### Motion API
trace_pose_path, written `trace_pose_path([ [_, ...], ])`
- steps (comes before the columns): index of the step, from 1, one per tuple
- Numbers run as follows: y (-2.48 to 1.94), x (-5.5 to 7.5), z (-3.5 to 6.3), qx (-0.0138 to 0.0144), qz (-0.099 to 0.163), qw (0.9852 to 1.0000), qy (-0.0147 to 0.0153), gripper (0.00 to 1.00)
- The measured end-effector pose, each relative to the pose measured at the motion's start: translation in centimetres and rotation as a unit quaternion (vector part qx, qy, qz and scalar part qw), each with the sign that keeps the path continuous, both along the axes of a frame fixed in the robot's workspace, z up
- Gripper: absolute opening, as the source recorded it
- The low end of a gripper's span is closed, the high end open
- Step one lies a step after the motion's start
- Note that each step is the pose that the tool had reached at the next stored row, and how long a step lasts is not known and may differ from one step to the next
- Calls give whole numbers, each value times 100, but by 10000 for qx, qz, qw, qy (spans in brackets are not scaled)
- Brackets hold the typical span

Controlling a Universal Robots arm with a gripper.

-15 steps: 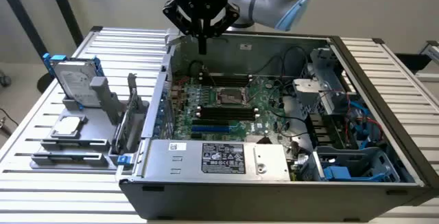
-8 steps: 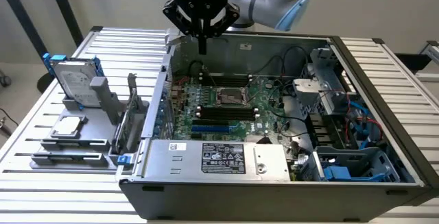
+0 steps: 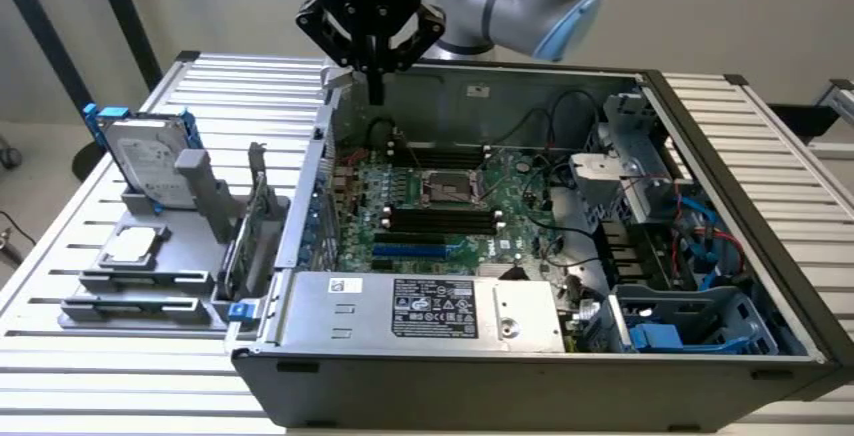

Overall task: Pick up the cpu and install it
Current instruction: 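Reach for the cpu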

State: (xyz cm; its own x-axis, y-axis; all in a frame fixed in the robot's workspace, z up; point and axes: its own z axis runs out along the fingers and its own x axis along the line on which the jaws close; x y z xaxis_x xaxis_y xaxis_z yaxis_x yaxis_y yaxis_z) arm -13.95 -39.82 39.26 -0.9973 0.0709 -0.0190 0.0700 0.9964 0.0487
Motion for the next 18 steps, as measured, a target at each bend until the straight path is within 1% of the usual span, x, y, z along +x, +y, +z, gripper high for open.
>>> trace_pose_path([
  [10,23,-455,0,0,0,10000,0,11],
  [18,31,-817,-8,-4,0,10000,0,11],
])
